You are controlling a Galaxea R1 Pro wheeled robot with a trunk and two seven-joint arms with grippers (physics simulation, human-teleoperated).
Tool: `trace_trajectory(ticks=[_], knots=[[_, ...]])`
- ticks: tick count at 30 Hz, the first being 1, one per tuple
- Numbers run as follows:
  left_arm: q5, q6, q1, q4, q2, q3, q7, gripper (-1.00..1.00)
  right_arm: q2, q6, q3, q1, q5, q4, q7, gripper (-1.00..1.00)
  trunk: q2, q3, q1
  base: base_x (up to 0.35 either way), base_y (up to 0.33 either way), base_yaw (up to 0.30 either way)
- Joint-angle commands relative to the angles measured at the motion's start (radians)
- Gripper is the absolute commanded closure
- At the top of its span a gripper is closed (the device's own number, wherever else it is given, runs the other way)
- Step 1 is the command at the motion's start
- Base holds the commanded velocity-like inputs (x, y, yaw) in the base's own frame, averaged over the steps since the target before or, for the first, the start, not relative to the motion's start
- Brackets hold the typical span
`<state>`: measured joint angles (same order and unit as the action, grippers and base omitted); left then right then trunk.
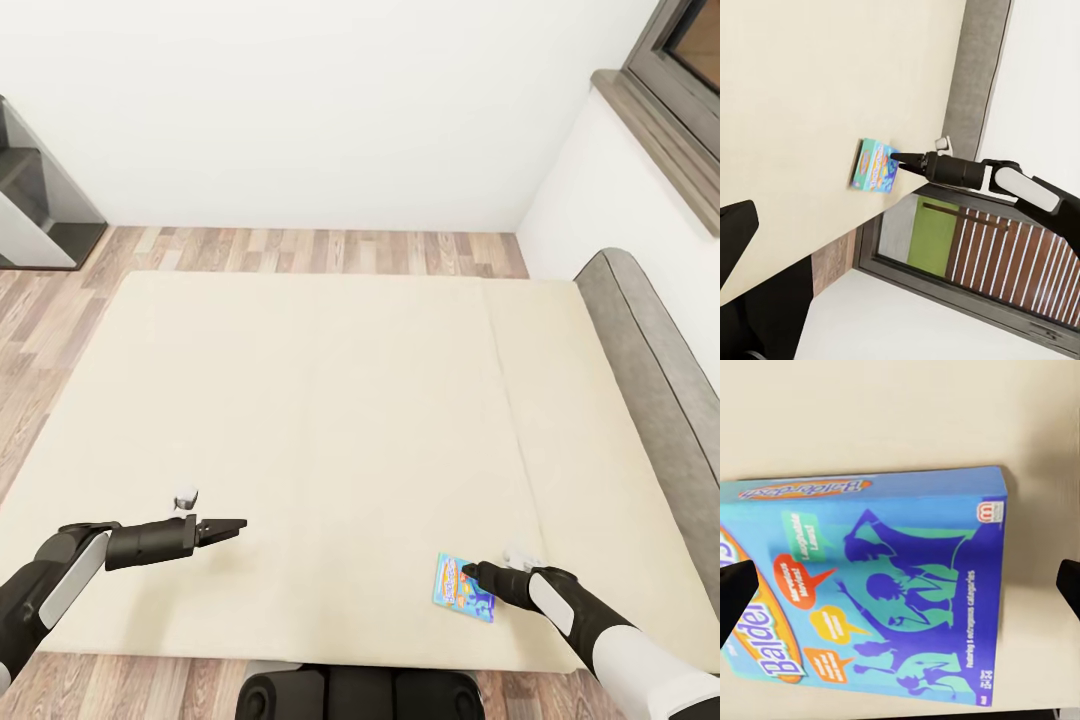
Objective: Put all the toys in the child's room - the three board games (two on the bed and one on the table), the two jigsaw puzzles on the table, and the tennis ball on the table - inside the toy box on the table in the child's room.
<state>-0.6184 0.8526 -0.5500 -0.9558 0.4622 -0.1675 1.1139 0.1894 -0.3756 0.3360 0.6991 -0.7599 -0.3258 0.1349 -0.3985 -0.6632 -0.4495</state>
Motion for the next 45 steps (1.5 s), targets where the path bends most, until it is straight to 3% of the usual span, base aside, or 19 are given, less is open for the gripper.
trace_trajectory(ticks=[1, 32, 40, 45], knots=[[-0.006, 0.006, -0.001, 0.0, 0.001, -0.003, 0.0, -1.0, 0.001, -0.003, 0.004, 0.0, -0.001, -0.001, 0.002, -1.0, -0.002, -0.002, -0.001, 0.0, 0.0, 0.0], [-0.006, 0.006, -0.001, 0.0, 0.001, -0.003, 0.0, -1.0, 0.001, -0.002, 0.003, -0.001, -0.002, -0.009, 0.006, -1.0, -0.002, -0.026, -0.001, 0.0, 0.0, 0.0], [-0.006, 0.006, -0.001, 0.0, 0.001, -0.003, 0.0, -1.0, 0.001, -0.001, 0.003, -0.001, -0.001, -0.01, 0.119, -1.0, -0.002, -0.027, -0.001, 0.0, 0.0, 0.0], [-0.006, 0.006, -0.001, 0.0, 0.001, -0.003, 0.0, -1.0, 0.001, 0.0, 0.004, -0.001, -0.001, -0.01, 0.142, -1.0, -0.002, -0.027, -0.001, 0.0, 0.0, 0.0]])
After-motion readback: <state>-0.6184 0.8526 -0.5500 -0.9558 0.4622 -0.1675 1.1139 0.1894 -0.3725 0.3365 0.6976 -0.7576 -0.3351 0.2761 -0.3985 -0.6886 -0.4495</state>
